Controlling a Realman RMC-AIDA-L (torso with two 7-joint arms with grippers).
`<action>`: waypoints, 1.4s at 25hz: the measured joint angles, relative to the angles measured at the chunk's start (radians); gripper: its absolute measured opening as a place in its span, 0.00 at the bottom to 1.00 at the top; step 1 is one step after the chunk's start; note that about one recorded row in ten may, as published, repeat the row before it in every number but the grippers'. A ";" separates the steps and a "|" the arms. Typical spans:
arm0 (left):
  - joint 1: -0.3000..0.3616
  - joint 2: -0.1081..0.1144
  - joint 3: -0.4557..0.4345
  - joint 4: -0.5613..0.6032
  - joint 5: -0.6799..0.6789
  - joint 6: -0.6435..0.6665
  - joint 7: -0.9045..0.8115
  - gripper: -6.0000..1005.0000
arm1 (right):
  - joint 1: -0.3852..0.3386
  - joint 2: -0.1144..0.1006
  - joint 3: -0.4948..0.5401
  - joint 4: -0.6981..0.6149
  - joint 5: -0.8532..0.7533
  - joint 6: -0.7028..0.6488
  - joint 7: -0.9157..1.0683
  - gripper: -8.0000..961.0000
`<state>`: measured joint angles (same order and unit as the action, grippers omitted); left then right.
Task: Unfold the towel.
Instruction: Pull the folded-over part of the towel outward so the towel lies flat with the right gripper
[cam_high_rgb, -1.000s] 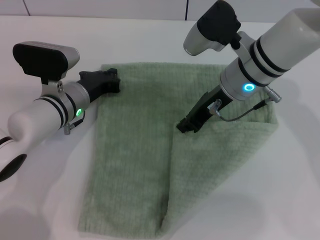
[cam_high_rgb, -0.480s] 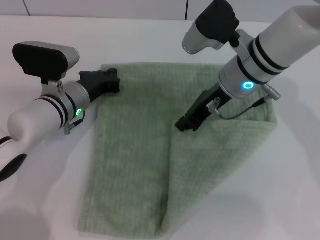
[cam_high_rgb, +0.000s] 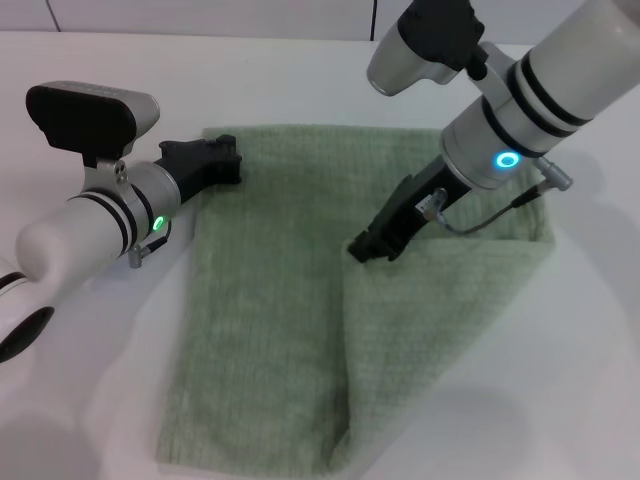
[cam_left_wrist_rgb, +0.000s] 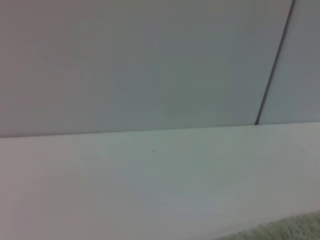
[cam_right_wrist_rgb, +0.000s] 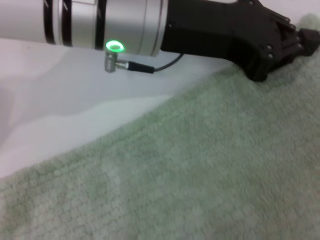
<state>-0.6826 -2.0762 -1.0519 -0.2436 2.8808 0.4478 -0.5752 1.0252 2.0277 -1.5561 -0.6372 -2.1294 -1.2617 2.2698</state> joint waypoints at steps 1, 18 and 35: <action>0.000 0.000 0.000 0.000 0.000 0.000 0.000 0.00 | -0.004 0.000 0.007 -0.008 -0.010 -0.009 0.004 0.01; 0.003 0.001 0.001 -0.002 0.000 0.000 0.000 0.00 | -0.088 0.002 0.162 -0.233 -0.134 -0.277 0.070 0.01; 0.003 0.001 0.000 -0.003 0.000 -0.003 0.000 0.00 | -0.094 0.005 0.237 -0.312 -0.201 -0.492 0.108 0.02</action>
<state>-0.6795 -2.0755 -1.0517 -0.2470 2.8808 0.4451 -0.5755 0.9313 2.0330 -1.3190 -0.9494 -2.3300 -1.7538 2.3776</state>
